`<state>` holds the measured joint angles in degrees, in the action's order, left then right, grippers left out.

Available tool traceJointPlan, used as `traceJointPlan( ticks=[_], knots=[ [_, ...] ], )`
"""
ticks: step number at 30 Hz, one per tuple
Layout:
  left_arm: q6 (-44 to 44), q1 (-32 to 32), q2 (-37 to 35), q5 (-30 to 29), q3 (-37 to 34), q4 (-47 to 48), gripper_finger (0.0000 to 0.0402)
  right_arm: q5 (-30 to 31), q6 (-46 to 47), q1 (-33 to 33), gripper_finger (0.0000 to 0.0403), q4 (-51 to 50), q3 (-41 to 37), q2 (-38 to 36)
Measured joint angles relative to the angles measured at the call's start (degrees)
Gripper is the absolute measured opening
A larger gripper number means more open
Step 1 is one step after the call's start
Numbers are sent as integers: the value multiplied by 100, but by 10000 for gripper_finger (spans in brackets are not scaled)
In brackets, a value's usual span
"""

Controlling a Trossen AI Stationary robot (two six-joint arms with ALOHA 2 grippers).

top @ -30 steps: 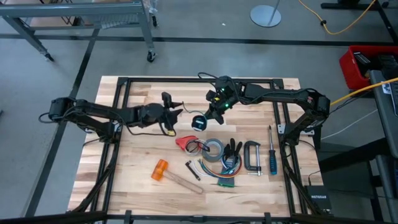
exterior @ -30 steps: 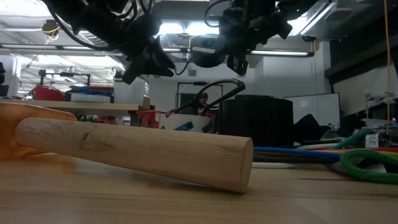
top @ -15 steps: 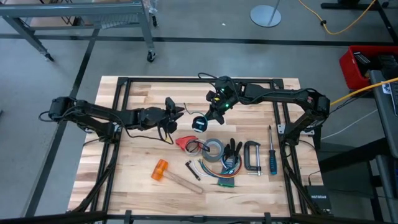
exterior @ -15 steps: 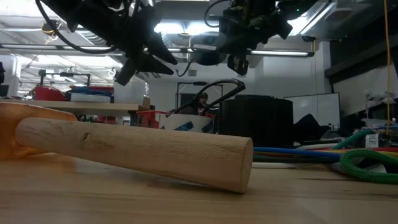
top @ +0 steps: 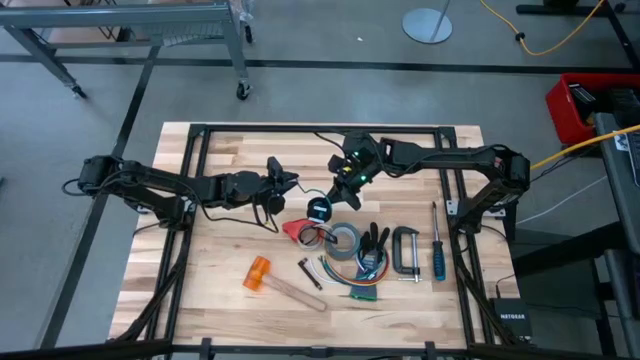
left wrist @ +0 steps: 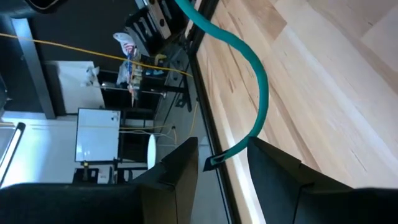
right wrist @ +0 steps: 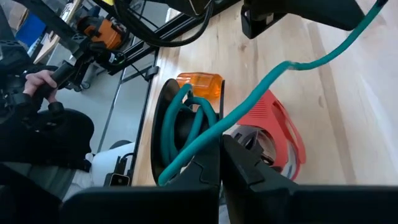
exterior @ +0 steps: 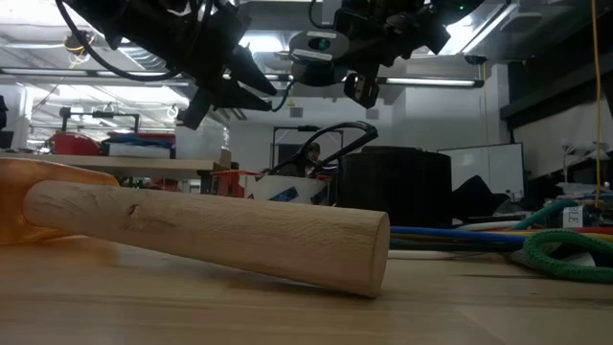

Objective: Coil cords
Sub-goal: Coil the green cable wire on the black spool

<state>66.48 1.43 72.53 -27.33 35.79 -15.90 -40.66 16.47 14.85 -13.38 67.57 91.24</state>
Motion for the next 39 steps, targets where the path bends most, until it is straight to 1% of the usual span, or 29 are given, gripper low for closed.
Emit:
traceJointPlan(
  ticks=[9,26,30,39],
  knots=[
    [95,0,2,144,0,39,131,4,127,11,3,2,0,2],
    [122,0,4,146,0,279,129,-167,129,11,3,2,0,2],
    [118,0,4,146,0,339,103,-201,129,11,3,2,0,2],
    [101,0,4,144,0,337,9,-187,127,13,3,2,0,2]
  ],
)
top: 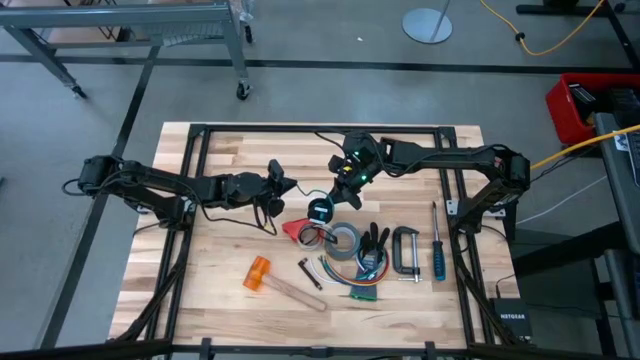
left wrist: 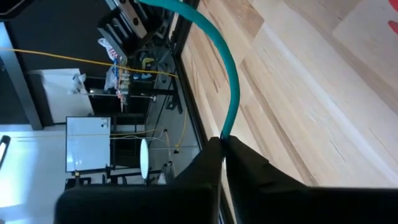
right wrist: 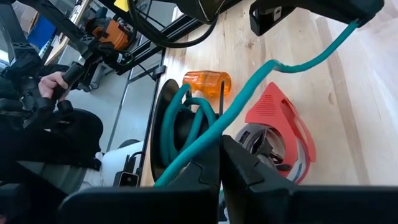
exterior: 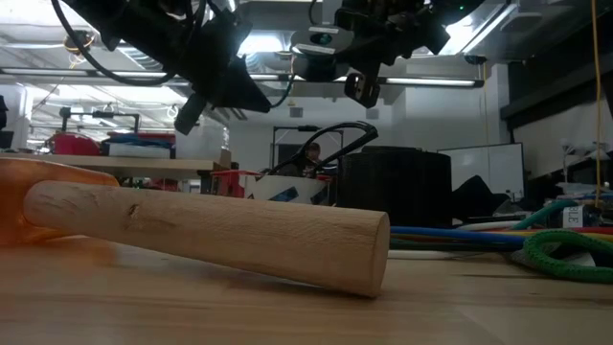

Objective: Coil cords
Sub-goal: Coil the green cable wire on the black spool

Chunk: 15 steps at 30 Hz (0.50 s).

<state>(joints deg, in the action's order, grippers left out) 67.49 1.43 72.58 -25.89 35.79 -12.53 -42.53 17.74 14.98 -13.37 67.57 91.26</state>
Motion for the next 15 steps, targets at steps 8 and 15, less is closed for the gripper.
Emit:
traceJointPlan(
  ticks=[8,15],
  knots=[
    [-669,0,0,-4,0,-2,3,335,-7,4,3,35,0,0],
    [-1887,0,0,-6,0,65,2,1210,-17,4,3,442,0,2]
  ],
)
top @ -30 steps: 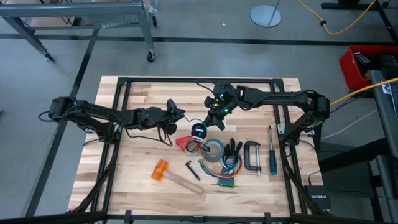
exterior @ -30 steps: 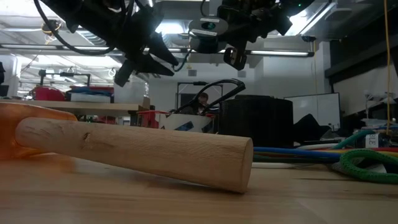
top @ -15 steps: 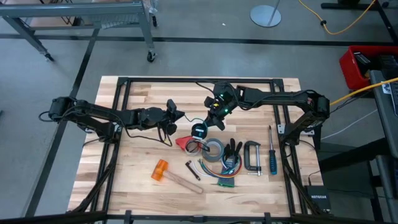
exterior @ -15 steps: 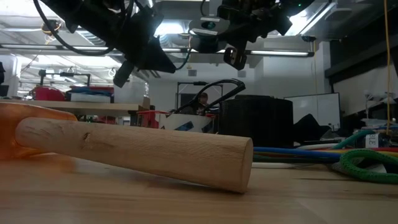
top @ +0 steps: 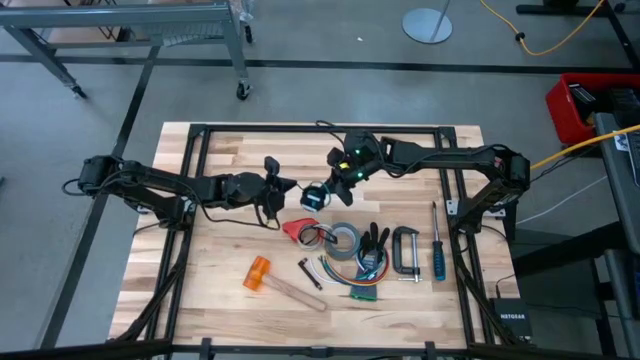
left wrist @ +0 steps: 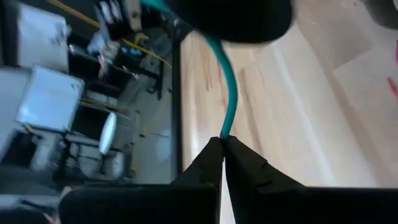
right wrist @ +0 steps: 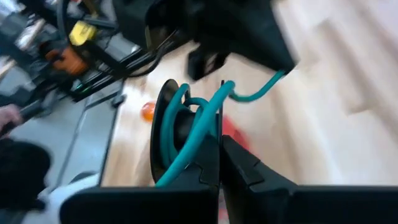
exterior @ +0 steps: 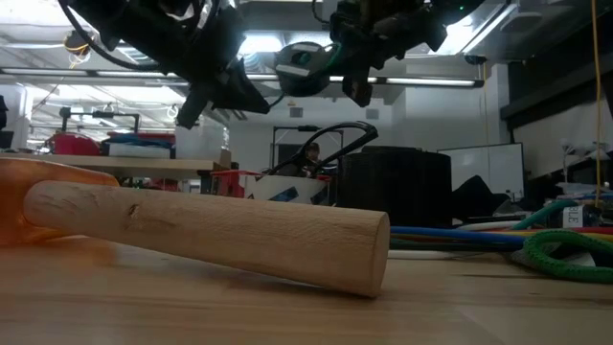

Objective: Coil cords
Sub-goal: Coil the green cable wire on the black spool

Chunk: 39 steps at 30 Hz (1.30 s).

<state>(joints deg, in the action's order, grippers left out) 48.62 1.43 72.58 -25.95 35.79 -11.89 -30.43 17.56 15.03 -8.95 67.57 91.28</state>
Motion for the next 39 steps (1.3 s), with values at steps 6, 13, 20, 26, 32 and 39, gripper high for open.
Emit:
traceJointPlan(
  ticks=[6,13,20,26,32,39],
  knots=[
    [-1450,0,0,-1,0,716,2,622,-103,2,3,155,0,0],
    [-2365,-4,0,-352,0,1295,1,651,-155,2,3,-13,0,0],
    [-2350,-2,-11,-1149,0,1277,0,1023,-177,4,3,-572,0,0],
    [-2480,0,-11,-1172,0,1464,0,1140,-289,179,3,-770,0,0],
    [-2902,0,-11,-861,0,1962,0,1196,-289,352,3,-582,-2,0],
    [-3430,7,-11,85,0,1811,0,1437,-240,337,3,432,-2,0]
  ],
)
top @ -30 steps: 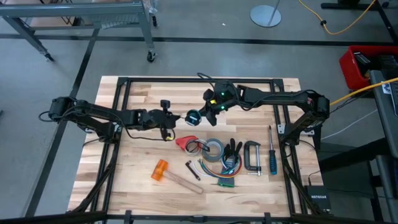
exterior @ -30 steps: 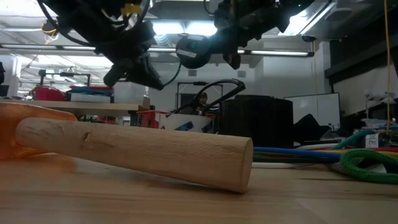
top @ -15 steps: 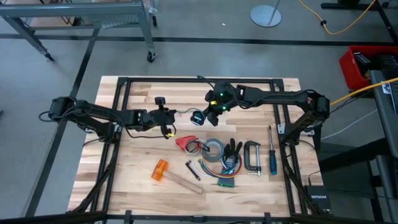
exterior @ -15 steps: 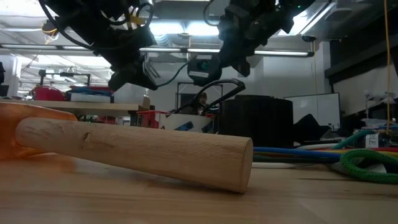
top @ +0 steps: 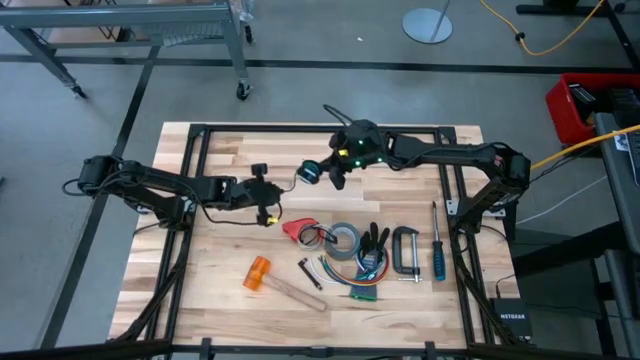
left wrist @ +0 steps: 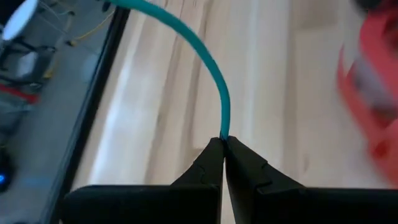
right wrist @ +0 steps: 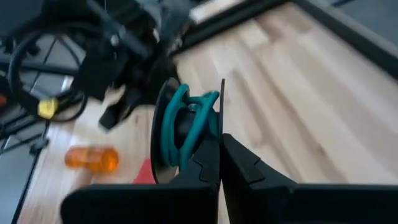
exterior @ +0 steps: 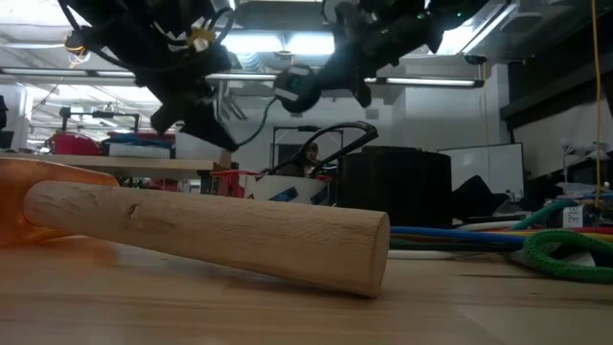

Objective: Coil cords
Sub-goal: Coil the green cable wire on the black spool

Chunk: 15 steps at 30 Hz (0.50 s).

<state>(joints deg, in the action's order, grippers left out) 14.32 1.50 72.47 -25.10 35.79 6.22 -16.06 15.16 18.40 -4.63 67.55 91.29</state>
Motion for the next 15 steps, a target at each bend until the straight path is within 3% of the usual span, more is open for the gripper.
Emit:
traceJointPlan(
  ticks=[6,15],
  knots=[
    [-729,6,4,629,0,-655,0,1041,-7,-132,3,451,-2,0],
    [-1589,19,160,988,0,-1570,0,1792,-66,-261,3,1124,-2,0]
  ],
)
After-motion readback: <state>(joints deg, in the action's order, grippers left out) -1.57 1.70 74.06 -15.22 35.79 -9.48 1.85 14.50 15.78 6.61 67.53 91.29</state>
